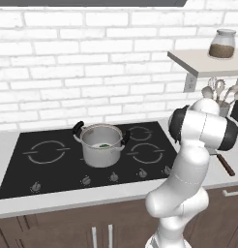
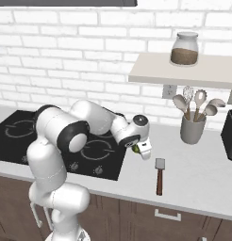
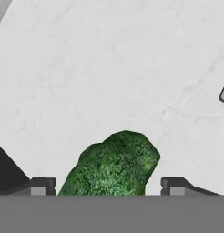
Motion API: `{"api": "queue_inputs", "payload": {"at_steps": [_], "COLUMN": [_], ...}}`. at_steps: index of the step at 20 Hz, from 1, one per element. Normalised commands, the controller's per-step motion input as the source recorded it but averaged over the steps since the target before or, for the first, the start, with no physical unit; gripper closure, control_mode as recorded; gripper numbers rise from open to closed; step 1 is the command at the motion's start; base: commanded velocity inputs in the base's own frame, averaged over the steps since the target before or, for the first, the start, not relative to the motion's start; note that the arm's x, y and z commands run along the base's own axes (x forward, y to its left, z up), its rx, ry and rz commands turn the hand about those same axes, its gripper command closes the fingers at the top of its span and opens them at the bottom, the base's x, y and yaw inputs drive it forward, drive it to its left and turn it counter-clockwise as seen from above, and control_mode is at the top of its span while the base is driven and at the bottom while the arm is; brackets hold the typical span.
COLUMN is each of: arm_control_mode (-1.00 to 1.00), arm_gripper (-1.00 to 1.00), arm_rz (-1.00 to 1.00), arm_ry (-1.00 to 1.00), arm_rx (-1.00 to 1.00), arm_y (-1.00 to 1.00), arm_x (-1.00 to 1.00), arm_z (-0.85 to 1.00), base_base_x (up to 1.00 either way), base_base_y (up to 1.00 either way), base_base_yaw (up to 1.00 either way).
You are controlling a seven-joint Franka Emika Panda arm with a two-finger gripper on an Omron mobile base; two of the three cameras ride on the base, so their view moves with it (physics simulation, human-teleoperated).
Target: Put the broccoli and broccoli in the pot. Retrieve the spatula and lightly stir the vegetables in the pot.
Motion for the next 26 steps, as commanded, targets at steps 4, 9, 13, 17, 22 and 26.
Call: {"api": "queue_inputs", "payload": {"at_steps": [4, 9, 13, 17, 22, 26], "arm_control_mode": [-1.00, -1.00, -1.00, -1.00, -1.00, -1.00], "arm_gripper": [1.00, 1.00, 1.00, 1.00, 1.00, 1.00], "arm_rz": [0.00, 0.00, 0.00, 0.03, 0.06, 0.11], "arm_ry": [0.00, -0.08, -0.18, -0.24, -0.02, 0.02], "arm_rx": [0.00, 0.00, 0.00, -0.12, -0.13, -0.03], "arm_y": [0.00, 0.10, 0.43, 0.89, 1.00, 0.96], "arm_x": [-0.13, -0.42, -0.60, -0.57, -0.10, 0.02], "arm_z": [-0.11, 0.08, 0.61, 0.98, 1.00, 1.00], "base_base_x": [0.00, 0.00, 0.00, 0.00, 0.00, 0.00], "base_base_y": [0.00, 0.00, 0.00, 0.00, 0.00, 0.00], "base_base_yaw": [0.00, 0.00, 0.00, 0.00, 0.00, 0.00]}}
